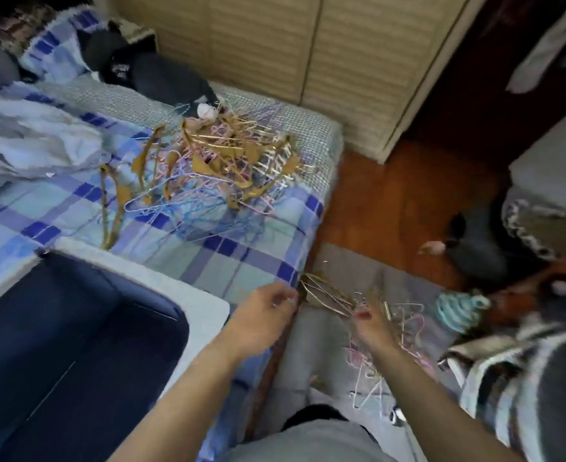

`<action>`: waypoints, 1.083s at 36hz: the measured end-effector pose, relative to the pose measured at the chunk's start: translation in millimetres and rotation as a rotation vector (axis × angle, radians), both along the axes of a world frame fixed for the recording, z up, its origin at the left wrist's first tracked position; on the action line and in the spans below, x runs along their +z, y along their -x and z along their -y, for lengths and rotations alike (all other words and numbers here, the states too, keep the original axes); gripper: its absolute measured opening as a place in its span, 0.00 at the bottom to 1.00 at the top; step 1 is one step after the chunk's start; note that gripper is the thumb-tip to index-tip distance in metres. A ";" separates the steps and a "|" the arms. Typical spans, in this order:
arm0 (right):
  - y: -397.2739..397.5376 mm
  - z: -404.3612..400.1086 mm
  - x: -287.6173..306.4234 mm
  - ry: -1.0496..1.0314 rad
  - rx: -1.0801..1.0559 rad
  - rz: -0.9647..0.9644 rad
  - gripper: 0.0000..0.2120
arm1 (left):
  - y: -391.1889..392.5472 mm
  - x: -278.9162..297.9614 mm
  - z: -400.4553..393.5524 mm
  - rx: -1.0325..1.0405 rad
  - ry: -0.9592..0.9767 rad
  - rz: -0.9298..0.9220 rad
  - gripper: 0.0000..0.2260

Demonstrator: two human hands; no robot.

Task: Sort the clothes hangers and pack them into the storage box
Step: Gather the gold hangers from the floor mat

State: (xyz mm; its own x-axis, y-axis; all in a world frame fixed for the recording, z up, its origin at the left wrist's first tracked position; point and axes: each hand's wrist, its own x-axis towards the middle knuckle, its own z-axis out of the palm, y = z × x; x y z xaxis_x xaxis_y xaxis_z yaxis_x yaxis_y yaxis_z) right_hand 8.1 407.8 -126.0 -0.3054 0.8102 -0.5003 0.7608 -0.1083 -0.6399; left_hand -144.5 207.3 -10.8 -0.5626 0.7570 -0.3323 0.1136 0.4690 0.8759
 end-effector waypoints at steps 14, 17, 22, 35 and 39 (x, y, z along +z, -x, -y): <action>-181.5 -118.4 -59.1 0.147 -0.008 0.388 0.15 | -56.8 -89.7 -96.9 -0.056 0.499 0.044 0.10; -184.9 -140.5 -63.6 0.166 -0.021 0.356 0.13 | -76.1 -104.9 -130.6 0.084 0.431 0.181 0.07; -179.0 -191.5 -68.6 0.180 0.087 0.328 0.12 | -113.2 -107.3 -201.4 0.127 0.273 0.364 0.07; -148.4 -246.4 -201.7 0.286 0.047 0.328 0.10 | -81.3 -252.6 -252.7 -0.031 0.513 0.437 0.07; -135.3 -241.7 -254.1 0.339 -0.042 0.321 0.12 | -60.6 -353.7 -269.6 -0.312 0.695 0.257 0.06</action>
